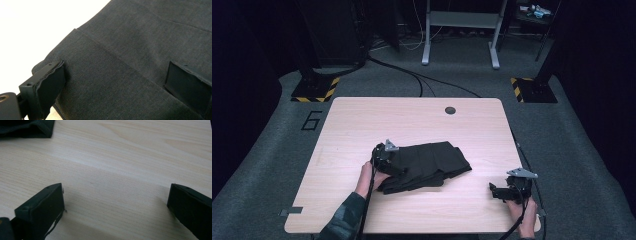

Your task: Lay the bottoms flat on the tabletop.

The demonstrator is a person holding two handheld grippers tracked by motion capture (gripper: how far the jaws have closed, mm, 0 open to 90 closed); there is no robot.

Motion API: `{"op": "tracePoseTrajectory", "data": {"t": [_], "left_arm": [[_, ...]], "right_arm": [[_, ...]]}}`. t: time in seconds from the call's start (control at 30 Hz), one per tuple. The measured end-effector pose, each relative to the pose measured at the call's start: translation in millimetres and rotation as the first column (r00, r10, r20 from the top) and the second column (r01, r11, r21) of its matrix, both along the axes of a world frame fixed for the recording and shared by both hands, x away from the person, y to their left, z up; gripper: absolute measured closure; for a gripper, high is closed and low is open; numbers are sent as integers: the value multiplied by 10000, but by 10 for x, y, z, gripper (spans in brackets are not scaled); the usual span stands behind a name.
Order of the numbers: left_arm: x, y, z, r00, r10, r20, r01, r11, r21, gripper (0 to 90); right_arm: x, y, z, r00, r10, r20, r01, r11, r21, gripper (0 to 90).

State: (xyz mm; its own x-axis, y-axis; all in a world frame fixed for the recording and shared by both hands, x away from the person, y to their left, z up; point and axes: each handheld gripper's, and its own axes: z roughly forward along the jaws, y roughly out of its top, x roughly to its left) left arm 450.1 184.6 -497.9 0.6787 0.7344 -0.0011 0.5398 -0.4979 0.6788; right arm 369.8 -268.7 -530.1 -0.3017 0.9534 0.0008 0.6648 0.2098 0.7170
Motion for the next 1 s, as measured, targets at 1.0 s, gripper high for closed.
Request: {"op": "tracePoseTrajectory", "data": {"t": [1.0], "left_arm": [[-568, -1029, 341, 9687, -2461, 328, 2452, 9690, 300, 8]], "right_arm": [[4, -4, 0, 10000, 40, 25, -40, 10000, -12, 3]]}}
